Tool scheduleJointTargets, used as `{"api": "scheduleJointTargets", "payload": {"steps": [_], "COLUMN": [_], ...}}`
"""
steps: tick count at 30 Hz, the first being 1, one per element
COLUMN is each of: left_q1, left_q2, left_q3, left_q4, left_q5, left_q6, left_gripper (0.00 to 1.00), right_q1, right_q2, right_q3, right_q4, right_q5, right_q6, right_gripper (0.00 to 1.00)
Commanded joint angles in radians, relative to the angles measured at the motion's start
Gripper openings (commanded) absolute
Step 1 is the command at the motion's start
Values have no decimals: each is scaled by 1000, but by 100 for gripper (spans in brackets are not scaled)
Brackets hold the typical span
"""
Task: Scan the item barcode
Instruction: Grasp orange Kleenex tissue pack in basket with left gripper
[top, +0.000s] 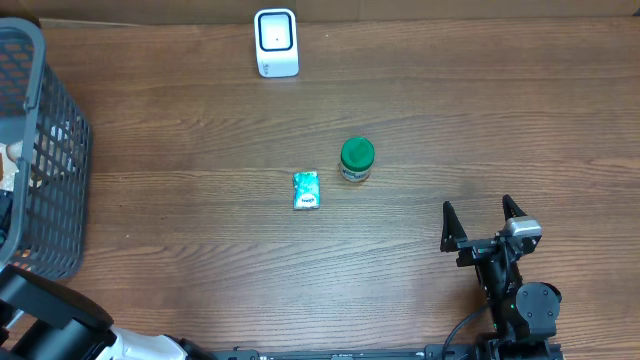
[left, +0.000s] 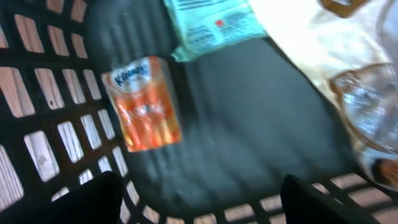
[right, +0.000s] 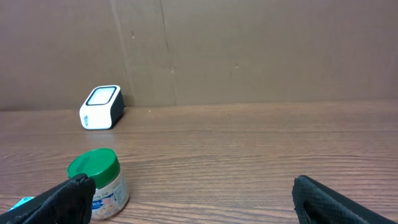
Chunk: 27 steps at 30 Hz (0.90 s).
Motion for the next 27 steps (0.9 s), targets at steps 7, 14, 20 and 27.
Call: {"api": "scheduleJointTargets", "payload": {"steps": [7, 14, 20, 27], "left_q1": [19, 19, 19, 19], "left_q2": [52, 74, 95, 144], "left_q3": [-95, -95, -96, -96], "left_q4": [74, 75, 107, 165], "left_q5": [-55, -89, -129, -147], "left_q6": [-1, 1, 1, 2], "left_gripper": [80, 75, 76, 70], "right_q1": [6, 6, 6, 6], "right_q2": [-7, -7, -7, -7], "right_q3": [-11, -11, -11, -11], "right_q4": [4, 4, 4, 4], "right_q5": [-5, -5, -5, -5], "right_q6": [4, 4, 4, 4], "right_gripper": [100, 100, 100, 100]}}
